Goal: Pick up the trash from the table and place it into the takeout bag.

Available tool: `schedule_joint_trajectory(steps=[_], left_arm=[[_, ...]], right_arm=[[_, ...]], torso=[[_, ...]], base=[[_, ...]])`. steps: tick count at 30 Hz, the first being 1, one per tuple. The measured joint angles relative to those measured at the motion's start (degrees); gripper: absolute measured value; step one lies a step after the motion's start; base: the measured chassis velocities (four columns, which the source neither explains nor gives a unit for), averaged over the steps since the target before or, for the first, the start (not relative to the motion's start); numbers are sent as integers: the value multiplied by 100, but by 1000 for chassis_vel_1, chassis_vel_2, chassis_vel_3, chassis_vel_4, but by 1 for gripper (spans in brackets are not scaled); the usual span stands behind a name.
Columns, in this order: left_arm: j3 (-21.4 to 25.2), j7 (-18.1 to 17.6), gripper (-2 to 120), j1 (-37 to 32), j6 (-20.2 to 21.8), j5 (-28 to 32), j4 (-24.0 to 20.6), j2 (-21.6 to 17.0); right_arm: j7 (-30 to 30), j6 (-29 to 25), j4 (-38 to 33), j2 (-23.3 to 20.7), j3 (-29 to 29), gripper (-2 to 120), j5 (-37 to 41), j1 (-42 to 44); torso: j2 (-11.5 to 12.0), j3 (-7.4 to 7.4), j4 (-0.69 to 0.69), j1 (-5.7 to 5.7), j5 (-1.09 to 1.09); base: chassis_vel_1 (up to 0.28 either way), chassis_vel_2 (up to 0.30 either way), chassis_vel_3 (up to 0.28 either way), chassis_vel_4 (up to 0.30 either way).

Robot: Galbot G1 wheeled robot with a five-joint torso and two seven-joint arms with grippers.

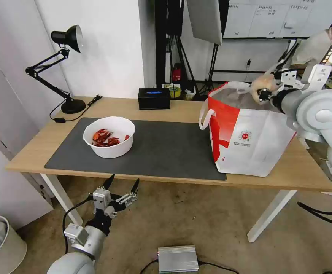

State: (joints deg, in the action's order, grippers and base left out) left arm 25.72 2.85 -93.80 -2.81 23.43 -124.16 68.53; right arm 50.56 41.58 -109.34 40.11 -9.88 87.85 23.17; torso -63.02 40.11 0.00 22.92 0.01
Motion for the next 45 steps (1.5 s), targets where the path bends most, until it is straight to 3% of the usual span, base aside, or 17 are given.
schedule_joint_trajectory(steps=[10, 20, 22, 25, 26, 29, 31, 35, 41, 45], left_arm=[[-74, 1, 100, 37, 0, 0, 44, 7], [-86, 1, 100, 26, 2, -8, 31, 2], [-91, 0, 100, 24, 3, -12, 29, 5], [-105, 1, 100, 10, 5, -29, 19, 19], [-105, 1, 100, 10, 5, -29, 19, 19], [-107, 1, 100, 0, 6, -41, 2, 28], [-107, 1, 100, -2, 6, -43, -1, 29], [-103, 1, 100, -19, 8, -47, -23, 34], [-80, 0, 100, -36, 10, -49, -57, 33], [-70, -1, 100, -46, 10, -48, -60, 32]], right_arm=[[248, -16, -60, 31, -8, 3, 390, 91], [691, -89, -213, 4, -196, 41, 1469, 80], [708, -98, -212, -4, -201, 44, 1501, 63], [726, -116, -221, -48, -224, 60, 1536, 41], [726, -116, -221, -48, -224, 60, 1536, 41], [726, -120, -230, -76, -247, 75, 1529, 39], [726, -121, -230, -79, -249, 76, 1523, 39], [713, -121, -245, -85, -270, 94, 1482, 53], [625, -121, -288, -80, -306, 100, 1296, 97], [236, -121, -398, -106, -353, 100, 499, 195]], torso=[[0, 0, 0, 0, -1], [0, 0, 0, 0, -1], [0, 0, 0, 0, -1], [0, -1, 0, 0, -1], [0, -1, 0, 0, -1], [0, 0, 0, 0, -1], [0, -1, 0, 0, -1], [0, 0, 0, 0, -1], [0, -1, 0, 0, -1], [0, 0, 0, 0, 0]], base=[[0, 0, 0, 0], [0, 0, 0, 0], [0, 0, 0, 0], [0, 0, 0, 0], [0, 0, 0, 0], [0, 0, 0, 0], [0, 0, 0, 0], [0, 0, 0, 0], [0, 0, 0, 0], [0, 0, 0, 0]])
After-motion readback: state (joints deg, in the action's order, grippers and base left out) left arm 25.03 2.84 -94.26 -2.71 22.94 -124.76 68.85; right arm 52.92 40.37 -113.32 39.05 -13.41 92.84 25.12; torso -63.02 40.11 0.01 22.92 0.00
